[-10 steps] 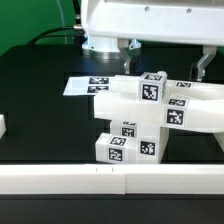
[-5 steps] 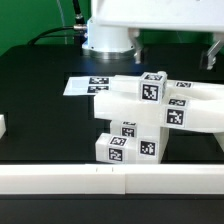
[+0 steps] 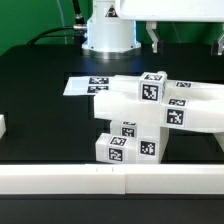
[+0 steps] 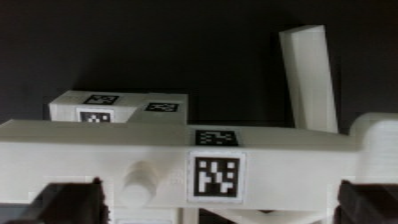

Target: Assemble chair

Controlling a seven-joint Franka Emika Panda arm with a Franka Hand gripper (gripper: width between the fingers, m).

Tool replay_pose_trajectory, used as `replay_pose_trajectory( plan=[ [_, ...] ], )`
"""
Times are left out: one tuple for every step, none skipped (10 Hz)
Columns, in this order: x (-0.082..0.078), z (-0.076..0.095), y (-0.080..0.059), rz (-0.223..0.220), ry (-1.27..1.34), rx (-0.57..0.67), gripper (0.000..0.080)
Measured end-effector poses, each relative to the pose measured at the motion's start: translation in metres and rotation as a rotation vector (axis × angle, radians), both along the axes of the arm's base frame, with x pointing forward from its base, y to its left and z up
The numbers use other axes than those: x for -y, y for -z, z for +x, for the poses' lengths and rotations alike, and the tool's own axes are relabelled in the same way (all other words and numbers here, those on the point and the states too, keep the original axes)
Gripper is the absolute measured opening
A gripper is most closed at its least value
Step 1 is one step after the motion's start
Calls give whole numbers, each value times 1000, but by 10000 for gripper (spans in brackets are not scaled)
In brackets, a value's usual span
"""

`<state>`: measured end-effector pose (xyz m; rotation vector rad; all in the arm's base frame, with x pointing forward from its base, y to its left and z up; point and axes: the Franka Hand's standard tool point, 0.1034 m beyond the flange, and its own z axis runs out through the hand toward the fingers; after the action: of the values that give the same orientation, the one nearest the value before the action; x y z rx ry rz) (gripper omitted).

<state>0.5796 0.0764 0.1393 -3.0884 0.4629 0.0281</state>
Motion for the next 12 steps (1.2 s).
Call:
replay_pose_trajectory(
  plan=[
    [0,0,0,0,0,0,648],
    [-1,-1,0,1,10,3,648],
    [-8,-13,2,4,24,17,648],
    [-15,-32,6,9,11,16,648],
    [-20,-47,13,10,-2,23,648],
    [-26,-63,24,6,-16,32,648],
    [-30,-73,32,2,-27,25,648],
    [-29,-71,30,3,-26,25,648],
    [-29,-71,31,2,-26,25,648],
    [-29,-72,31,2,-27,23,648],
    [-29,-72,32,2,-27,31,648],
    [-31,-77,37,-1,-29,46,648]
  ],
)
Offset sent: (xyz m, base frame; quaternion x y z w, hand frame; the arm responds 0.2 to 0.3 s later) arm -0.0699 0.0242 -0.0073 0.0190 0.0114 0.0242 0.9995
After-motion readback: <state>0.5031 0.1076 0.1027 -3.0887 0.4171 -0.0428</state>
